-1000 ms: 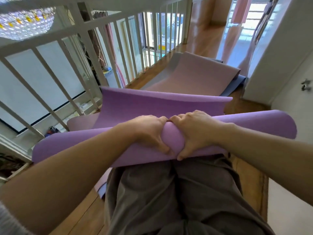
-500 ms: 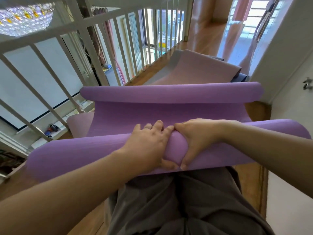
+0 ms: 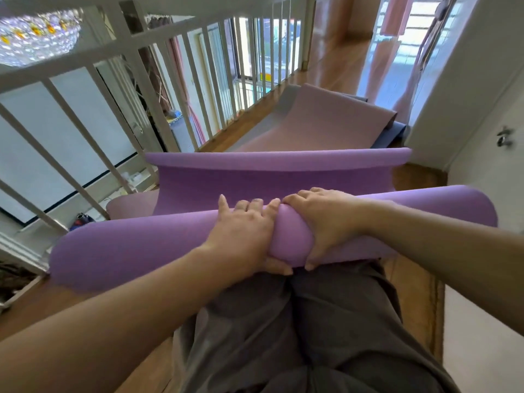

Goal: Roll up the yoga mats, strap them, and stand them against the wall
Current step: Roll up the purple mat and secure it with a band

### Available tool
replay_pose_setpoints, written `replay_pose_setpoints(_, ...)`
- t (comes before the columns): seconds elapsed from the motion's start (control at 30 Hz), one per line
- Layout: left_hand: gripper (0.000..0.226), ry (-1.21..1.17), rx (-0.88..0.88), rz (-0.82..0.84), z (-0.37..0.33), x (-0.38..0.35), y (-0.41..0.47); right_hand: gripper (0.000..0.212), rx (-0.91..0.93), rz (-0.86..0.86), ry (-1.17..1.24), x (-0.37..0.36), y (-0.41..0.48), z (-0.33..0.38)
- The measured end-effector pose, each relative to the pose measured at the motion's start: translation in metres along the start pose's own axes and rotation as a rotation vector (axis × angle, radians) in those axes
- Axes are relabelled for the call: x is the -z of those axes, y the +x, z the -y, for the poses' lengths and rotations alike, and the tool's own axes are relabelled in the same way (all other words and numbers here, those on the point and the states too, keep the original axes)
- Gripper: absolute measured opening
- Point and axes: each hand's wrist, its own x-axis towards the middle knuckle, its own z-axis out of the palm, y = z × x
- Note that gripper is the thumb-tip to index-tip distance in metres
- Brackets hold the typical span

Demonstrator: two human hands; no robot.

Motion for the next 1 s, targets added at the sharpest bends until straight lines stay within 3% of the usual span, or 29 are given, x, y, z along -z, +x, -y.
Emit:
replay_pose_setpoints(0.13,0.113,-0.005,-0.023,-0.113,0.006,-0.008,0.0,0.107,-0.012,0.051,0.054,0.004,0.01,-0.003)
replay_pose_setpoints(0.27,0.108,-0.112,-0.049,-0.045,0.022,0.003,0.016,0.113,-0.057,-0.179,-0.211,-0.021,-0.002,0.013)
replay_pose_setpoints(0.37,0.107,-0.14,-0.024,0.008,0.025,0.008,0.024,0.112,-0.053,-0.267,-0.184,-0.026,-0.002,0.011)
replay_pose_setpoints(0.57,0.108,0.076,0.015,-0.142,0.005,-0.006,0.011,0.106,-0.006,-0.224,-0.132,-0.008,0.009,0.0)
replay_pose_setpoints(0.8,0.105,0.038,-0.107,-0.062,0.007,0.017,-0.007,0.098,0.067,-0.043,-0.066,0.008,-0.011,0.003)
replay_pose_setpoints(1.0,0.107,0.033,-0.133,0.017,0.007,0.011,-0.005,0.091,0.087,-0.097,-0.048,0.001,-0.013,0.002)
